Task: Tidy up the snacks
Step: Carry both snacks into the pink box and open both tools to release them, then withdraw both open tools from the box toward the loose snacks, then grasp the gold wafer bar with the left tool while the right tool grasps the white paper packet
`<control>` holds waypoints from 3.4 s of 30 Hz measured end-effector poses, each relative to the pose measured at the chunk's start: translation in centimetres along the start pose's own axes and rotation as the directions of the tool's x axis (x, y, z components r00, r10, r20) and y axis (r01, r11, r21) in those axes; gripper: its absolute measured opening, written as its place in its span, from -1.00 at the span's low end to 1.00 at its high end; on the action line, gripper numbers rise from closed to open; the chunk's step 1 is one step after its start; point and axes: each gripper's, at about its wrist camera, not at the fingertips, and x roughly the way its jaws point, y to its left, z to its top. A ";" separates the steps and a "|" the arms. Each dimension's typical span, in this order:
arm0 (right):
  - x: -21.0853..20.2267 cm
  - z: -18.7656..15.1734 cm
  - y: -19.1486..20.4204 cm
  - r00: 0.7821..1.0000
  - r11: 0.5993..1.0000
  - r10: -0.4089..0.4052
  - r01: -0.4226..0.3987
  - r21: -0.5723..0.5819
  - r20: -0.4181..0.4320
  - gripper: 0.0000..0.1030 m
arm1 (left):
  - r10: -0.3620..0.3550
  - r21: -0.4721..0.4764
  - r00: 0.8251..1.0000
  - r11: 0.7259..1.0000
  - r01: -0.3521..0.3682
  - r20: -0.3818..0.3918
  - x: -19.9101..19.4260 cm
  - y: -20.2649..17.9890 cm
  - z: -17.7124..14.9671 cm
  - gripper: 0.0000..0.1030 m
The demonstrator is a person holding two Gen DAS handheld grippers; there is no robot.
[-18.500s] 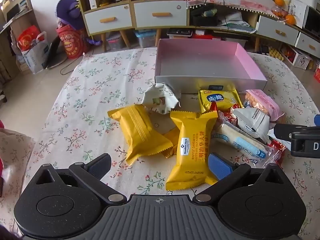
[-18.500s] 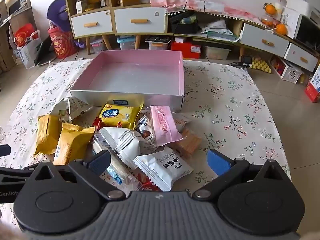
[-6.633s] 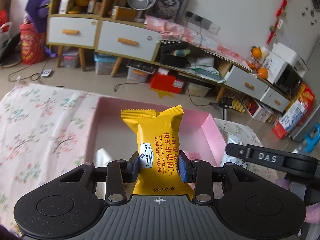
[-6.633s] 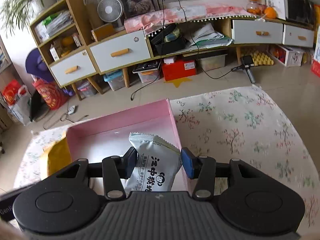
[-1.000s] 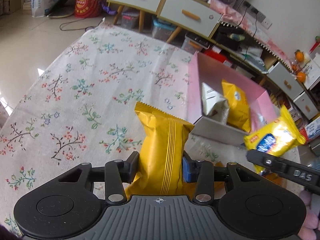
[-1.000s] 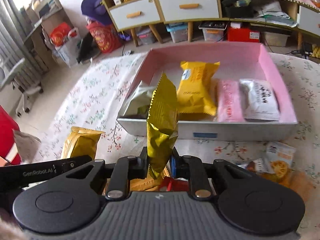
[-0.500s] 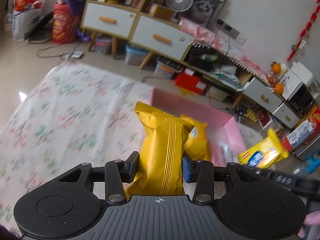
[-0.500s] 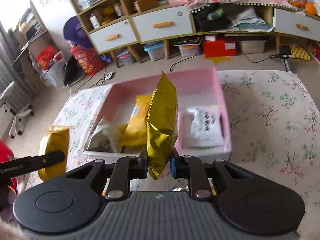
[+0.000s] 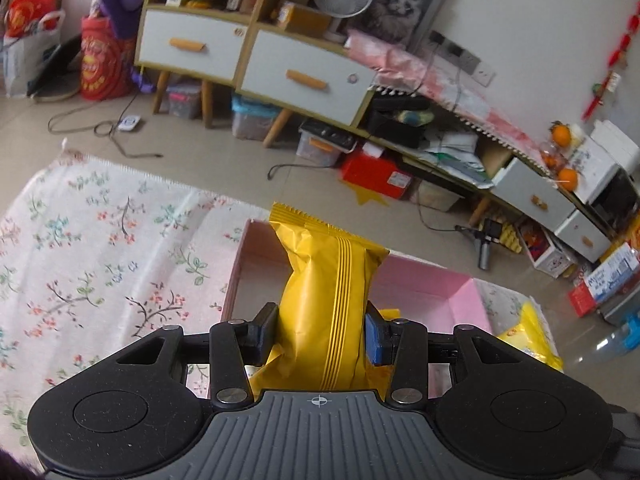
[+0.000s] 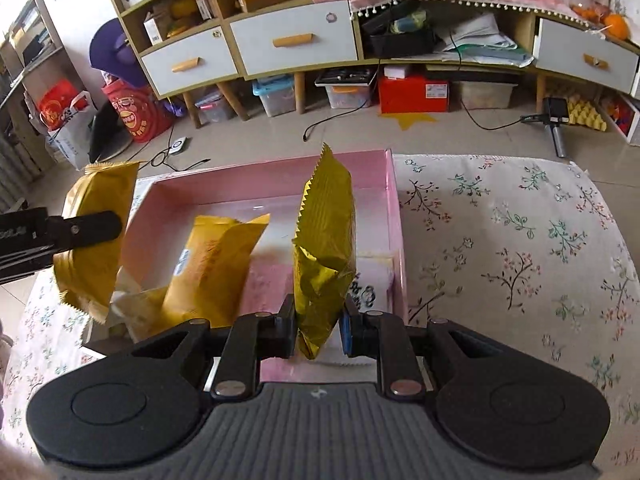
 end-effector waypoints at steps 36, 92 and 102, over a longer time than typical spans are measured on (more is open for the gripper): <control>-6.2 -1.3 -0.9 0.997 0.991 0.004 -0.015 0.131 0.083 0.84 | 0.030 0.164 0.999 0.986 -0.033 0.021 -6.6 -0.9 -5.1 0.80; -6.3 -9.4 3.3 0.993 0.997 0.054 -0.059 -0.046 -0.104 -0.07 | 0.120 0.437 0.984 0.898 -0.051 -0.133 -7.1 2.5 -14.1 -0.32; -5.6 -7.9 2.9 0.985 0.984 0.141 -0.129 0.119 -0.097 0.30 | 0.138 0.410 0.982 0.909 -0.073 -0.131 -6.6 2.0 -13.9 0.00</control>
